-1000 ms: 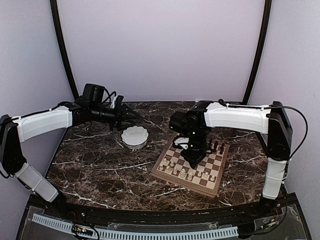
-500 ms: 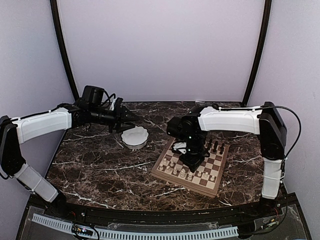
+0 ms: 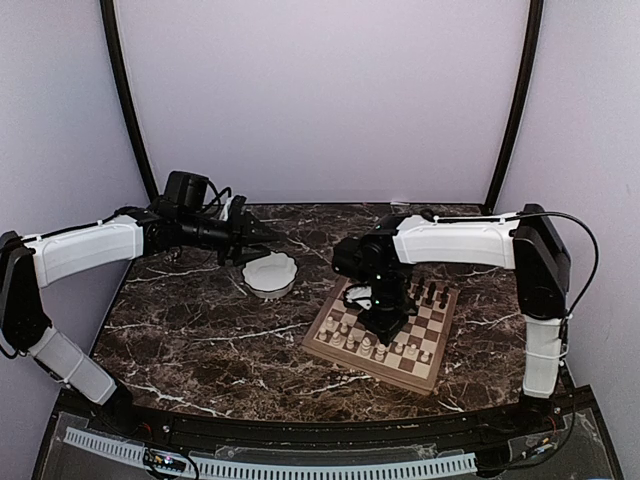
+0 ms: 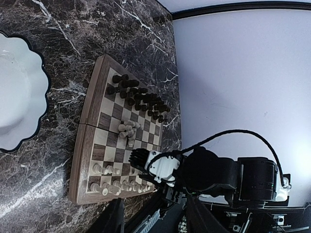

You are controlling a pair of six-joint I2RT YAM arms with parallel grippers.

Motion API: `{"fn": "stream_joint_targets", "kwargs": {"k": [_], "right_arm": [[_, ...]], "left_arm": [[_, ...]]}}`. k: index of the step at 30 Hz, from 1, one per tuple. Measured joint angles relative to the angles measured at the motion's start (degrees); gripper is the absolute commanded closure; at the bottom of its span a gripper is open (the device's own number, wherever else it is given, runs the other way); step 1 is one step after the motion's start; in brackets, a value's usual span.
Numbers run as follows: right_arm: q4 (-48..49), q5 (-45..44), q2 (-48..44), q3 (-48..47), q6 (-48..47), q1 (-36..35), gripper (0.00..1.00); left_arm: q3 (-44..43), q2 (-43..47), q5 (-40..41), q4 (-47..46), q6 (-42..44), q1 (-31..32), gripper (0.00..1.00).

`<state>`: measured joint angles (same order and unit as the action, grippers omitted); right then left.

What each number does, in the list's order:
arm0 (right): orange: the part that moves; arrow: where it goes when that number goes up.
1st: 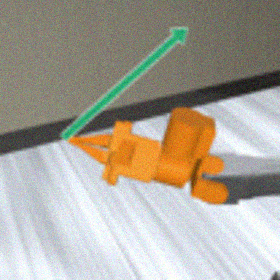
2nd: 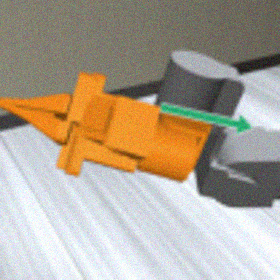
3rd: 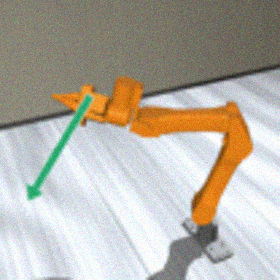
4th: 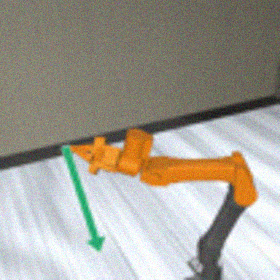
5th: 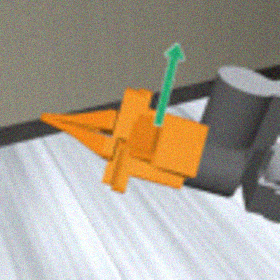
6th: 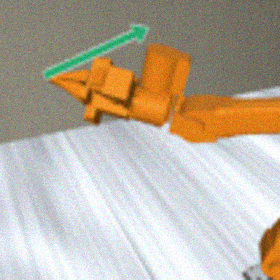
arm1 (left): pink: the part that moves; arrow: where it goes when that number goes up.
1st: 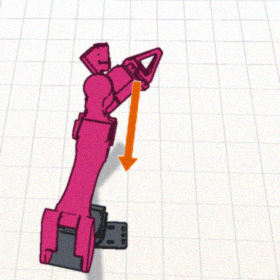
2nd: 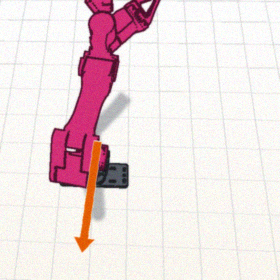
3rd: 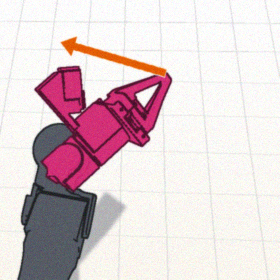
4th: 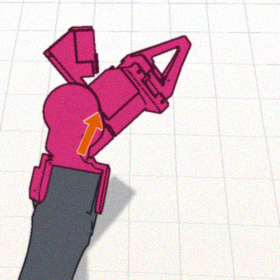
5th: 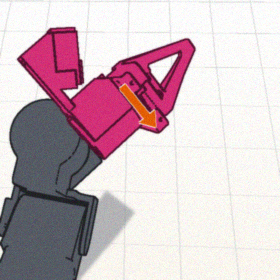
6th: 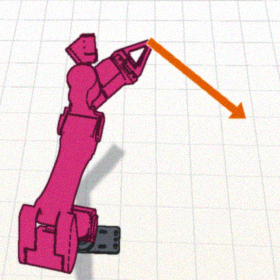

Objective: Set up the chess pieces on the board
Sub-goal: Place the pawn at e2.

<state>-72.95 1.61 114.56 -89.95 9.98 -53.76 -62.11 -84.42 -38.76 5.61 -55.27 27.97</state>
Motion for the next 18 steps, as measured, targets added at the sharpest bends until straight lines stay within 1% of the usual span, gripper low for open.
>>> {"fn": "stream_joint_targets", "kwargs": {"k": [7, 15, 18], "right_arm": [[0.0, -0.3, 0.7, 0.0, 0.1, 0.0, 0.9], [0.0, -0.4, 0.7, 0.0, 0.7, 0.0, 0.8], [0.0, -0.4, 0.7, 0.0, 1.0, 0.0, 0.78]], "left_arm": [[0.0, -0.4, -0.7, -0.7, -0.3, 0.0, 0.54], [0.0, -1.6, -1.3, -0.8, -0.5, 0.0, 0.54], [-0.1, -1.8, -1.3, -0.9, -0.5, 0.0, 0.54]]}}
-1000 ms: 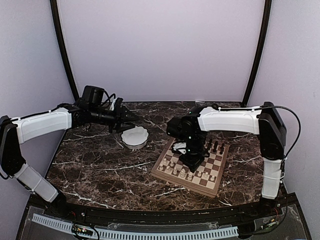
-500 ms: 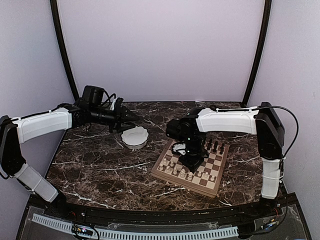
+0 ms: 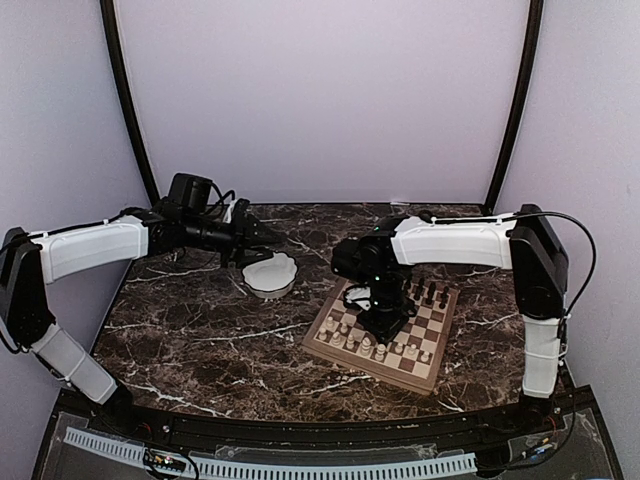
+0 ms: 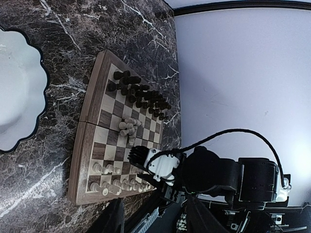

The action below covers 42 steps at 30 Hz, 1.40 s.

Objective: Set up the chess pieces on the board
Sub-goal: Place the pawn at e2, then pick up the chess pile from the chessboard.

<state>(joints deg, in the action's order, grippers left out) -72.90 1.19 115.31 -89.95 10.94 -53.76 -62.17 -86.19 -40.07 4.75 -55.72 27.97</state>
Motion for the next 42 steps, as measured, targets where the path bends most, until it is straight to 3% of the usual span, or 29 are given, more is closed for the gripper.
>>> {"fn": "stream_joint_targets", "kwargs": {"k": [17, 26, 35, 42], "right_arm": [[0.0, -2.3, 0.0, 0.0, 0.1, 0.0, 0.77], [-0.6, -1.4, -1.2, -2.2, 0.5, 0.6, 0.72], [3.5, 0.1, -12.0, -3.6, 0.8, 10.5, 0.8], [10.3, -0.1, -11.3, -2.7, 0.5, 12.7, 0.8]], "left_arm": [[0.0, -0.2, -0.9, -0.5, -0.6, 0.0, 0.54], [0.0, -0.2, -1.0, -1.4, -0.7, 0.0, 0.54], [-4.2, -0.3, -0.7, 2.3, 5.2, 0.1, 0.54], [-8.7, -0.3, 0.5, 6.9, 10.9, 0.5, 0.54]]}}
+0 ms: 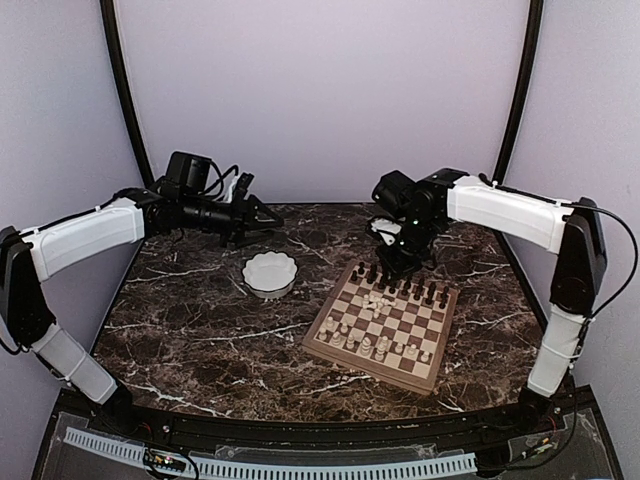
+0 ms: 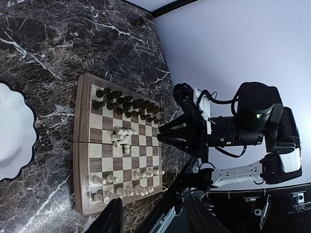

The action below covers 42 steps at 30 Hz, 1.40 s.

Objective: Set up the chess pieces on the board
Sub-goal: Pick up the chess pile from the chessboard.

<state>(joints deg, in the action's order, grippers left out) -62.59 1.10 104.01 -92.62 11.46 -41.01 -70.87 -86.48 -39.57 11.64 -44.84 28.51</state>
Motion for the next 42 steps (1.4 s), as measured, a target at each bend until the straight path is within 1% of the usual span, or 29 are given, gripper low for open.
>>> {"fn": "stream_joint_targets", "kwargs": {"k": [5, 16, 27, 33, 39, 42], "right_arm": [[2.7, -0.1, 3.3, 1.2, -0.3, -0.2, 0.82], [4.4, -2.8, 6.2, 3.6, -5.4, -0.2, 0.78], [6.1, -4.2, 8.7, 5.1, -7.0, -0.2, 0.75], [7.3, -3.9, 9.7, 5.9, -7.8, -0.2, 0.78], [8.2, -2.8, 9.7, 7.5, -8.0, -0.2, 0.77], [9.0, -2.4, 9.2, 8.3, -8.0, -0.2, 0.83]], "left_arm": [[-0.4, -0.1, 0.2, 1.5, 1.3, 0.4, 0.54], [-0.4, -0.1, -0.3, 1.8, 2.0, 1.4, 0.54], [-1.1, -1.8, -0.7, 1.7, 2.0, 1.4, 0.54], [-1.1, -2.0, -1.3, 1.8, 2.0, 1.4, 0.54], [-1.1, -2.0, -1.7, 1.7, 2.0, 1.4, 0.54], [-1.1, -2.0, -1.8, 1.7, 2.0, 1.4, 0.54]]}}
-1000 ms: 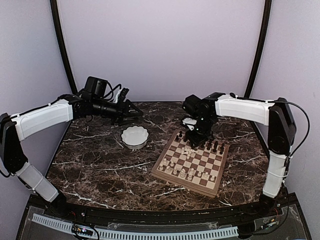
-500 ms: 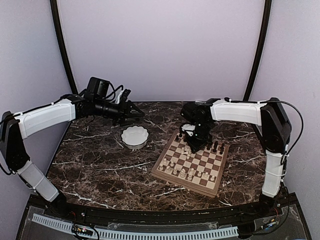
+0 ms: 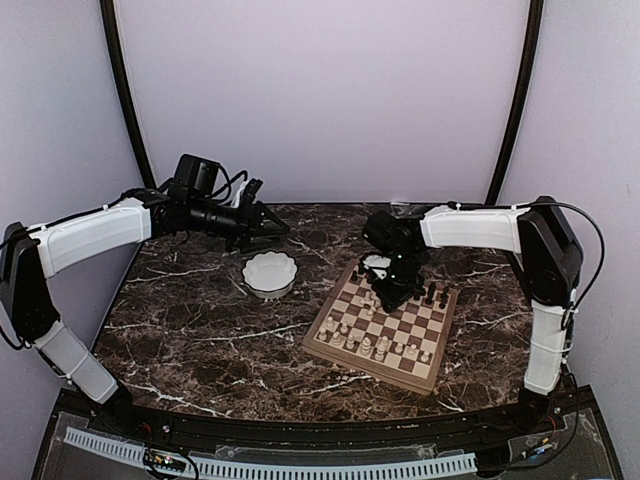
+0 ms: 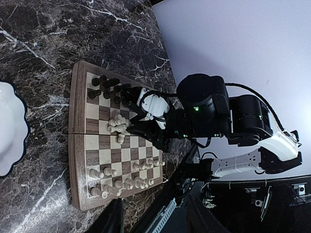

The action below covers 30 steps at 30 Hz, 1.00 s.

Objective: Set up the chess pieces on the board
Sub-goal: Pick up the chess pile from the chessboard, then pass from the right arm to the left

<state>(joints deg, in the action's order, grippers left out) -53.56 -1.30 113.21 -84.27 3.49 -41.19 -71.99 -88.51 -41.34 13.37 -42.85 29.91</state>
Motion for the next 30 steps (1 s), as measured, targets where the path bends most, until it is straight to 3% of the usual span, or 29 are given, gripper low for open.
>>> {"fn": "stream_joint_targets", "kwargs": {"k": [7, 18, 30], "right_arm": [[1.8, 0.0, -1.5, 1.9, 0.0, -0.2, 0.96], [-3.8, 1.6, -8.5, 1.6, 0.3, -7.3, 0.98], [-6.3, 1.7, -10.3, -2.4, 0.4, -7.1, 0.98]], "left_arm": [[0.0, 0.0, -0.1, 0.0, 0.0, 0.0, 0.54], [1.7, -0.1, -0.2, -3.7, -0.9, 0.8, 0.54], [2.8, -4.8, -3.0, -7.3, -2.0, 3.3, 0.51]]}}
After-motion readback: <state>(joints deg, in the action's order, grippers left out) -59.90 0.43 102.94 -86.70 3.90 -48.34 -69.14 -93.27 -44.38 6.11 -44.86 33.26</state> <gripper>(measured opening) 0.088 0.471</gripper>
